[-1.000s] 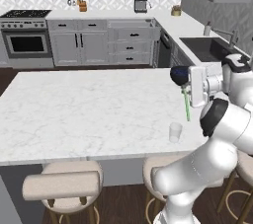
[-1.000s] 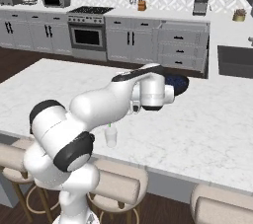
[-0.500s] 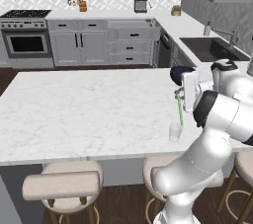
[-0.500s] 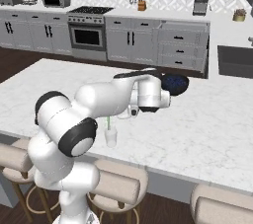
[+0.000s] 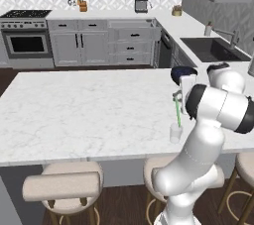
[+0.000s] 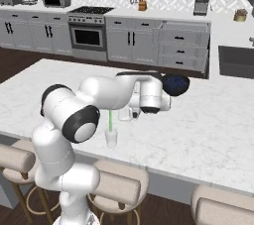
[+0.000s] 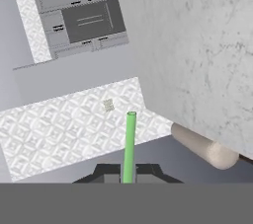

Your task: Take a straw from the drawer in front and place it inside the glass cup on the dining counter.

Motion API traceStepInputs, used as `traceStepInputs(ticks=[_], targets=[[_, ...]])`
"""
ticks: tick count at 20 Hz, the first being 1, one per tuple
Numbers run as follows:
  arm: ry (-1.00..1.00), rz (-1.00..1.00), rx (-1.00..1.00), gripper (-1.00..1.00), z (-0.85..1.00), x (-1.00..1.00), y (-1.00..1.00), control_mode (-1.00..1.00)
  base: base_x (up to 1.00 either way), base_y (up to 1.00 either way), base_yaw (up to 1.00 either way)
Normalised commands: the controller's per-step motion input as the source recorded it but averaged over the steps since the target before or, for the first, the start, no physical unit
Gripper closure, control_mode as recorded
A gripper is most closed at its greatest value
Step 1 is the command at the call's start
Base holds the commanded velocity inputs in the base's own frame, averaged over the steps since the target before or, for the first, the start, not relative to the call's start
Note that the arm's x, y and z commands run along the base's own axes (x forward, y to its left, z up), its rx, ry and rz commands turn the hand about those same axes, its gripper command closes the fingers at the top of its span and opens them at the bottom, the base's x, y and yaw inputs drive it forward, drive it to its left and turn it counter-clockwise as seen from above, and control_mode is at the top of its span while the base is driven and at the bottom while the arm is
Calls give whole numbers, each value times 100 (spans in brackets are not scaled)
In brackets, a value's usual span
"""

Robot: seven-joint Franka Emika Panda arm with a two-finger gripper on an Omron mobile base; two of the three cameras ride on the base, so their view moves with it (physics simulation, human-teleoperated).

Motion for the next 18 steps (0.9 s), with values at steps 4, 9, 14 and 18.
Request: traceStepInputs(ticks=[4,9,14,18], targets=[[-2,4,7,100,-3,0,0,-100,0,0,0],[-5,5,6,100,-2,2,0,-100,0,0,0],[-11,6,1,100,-5,0,0,-100,0,0,0],[-15,7,0,100,-7,0,0,-100,0,0,0]])
